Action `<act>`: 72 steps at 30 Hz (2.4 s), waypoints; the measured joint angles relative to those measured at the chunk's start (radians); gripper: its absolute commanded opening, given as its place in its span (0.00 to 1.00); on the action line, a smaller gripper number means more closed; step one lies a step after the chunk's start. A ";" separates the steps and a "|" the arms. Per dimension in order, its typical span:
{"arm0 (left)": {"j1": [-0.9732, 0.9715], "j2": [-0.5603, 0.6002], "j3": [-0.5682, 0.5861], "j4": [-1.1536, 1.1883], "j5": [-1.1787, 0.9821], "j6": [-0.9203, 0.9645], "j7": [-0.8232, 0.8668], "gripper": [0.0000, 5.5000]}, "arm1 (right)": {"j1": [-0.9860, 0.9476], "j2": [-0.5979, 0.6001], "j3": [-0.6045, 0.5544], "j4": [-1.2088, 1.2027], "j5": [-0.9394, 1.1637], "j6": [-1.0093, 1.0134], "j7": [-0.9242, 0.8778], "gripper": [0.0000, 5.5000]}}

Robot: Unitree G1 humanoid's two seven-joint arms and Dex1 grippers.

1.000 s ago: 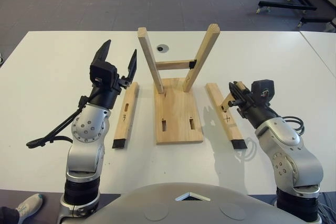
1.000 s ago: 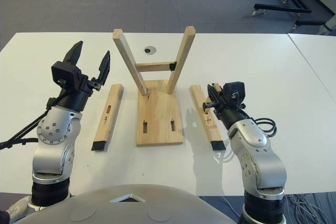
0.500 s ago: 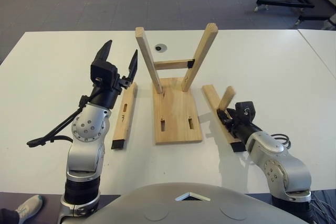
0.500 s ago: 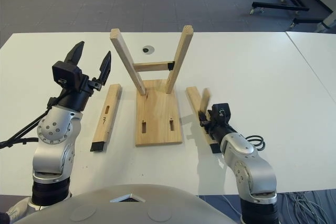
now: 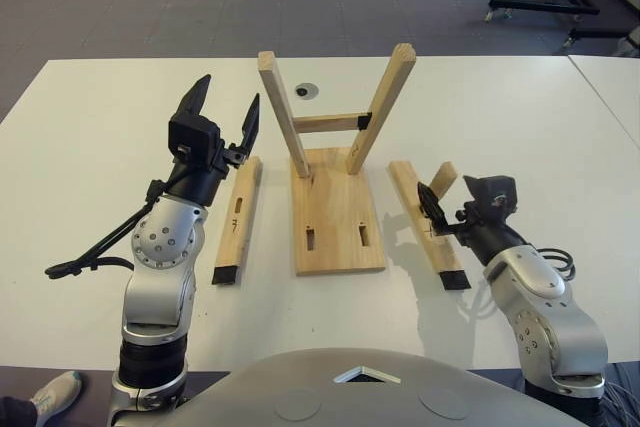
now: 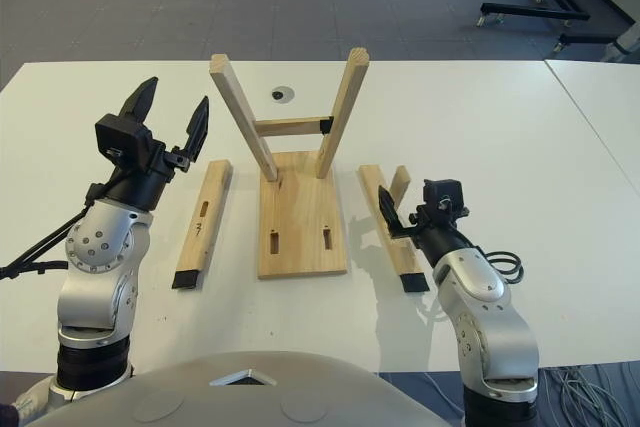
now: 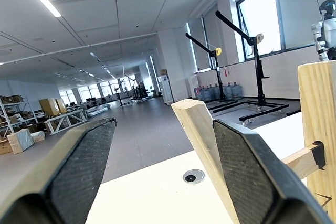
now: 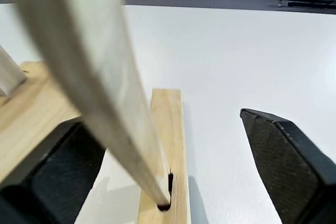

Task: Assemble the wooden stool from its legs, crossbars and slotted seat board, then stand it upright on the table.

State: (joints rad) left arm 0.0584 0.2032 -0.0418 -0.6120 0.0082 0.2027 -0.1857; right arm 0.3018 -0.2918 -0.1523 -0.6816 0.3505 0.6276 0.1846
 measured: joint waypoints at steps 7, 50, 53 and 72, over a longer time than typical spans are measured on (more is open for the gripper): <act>0.000 0.000 0.001 0.006 -0.003 0.000 -0.008 0.61 | -0.114 -0.001 -0.062 -0.048 0.045 -0.128 0.037 0.84; -0.031 0.000 -0.004 0.046 -0.012 -0.014 -0.018 0.61 | -0.212 0.031 -0.022 0.127 -0.037 -0.172 -0.028 0.84; -0.031 0.000 -0.004 0.046 -0.012 -0.014 -0.019 0.61 | -0.212 0.032 -0.028 0.125 -0.034 -0.173 -0.021 0.84; -0.039 -0.003 -0.016 0.068 -0.019 -0.035 -0.013 0.61 | -0.372 0.047 -0.004 0.014 0.012 -0.093 -0.092 0.84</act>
State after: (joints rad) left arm 0.0196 0.1999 -0.0574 -0.5437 -0.0104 0.1673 -0.1992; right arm -0.0701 -0.2444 -0.1563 -0.6674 0.3630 0.5342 0.0930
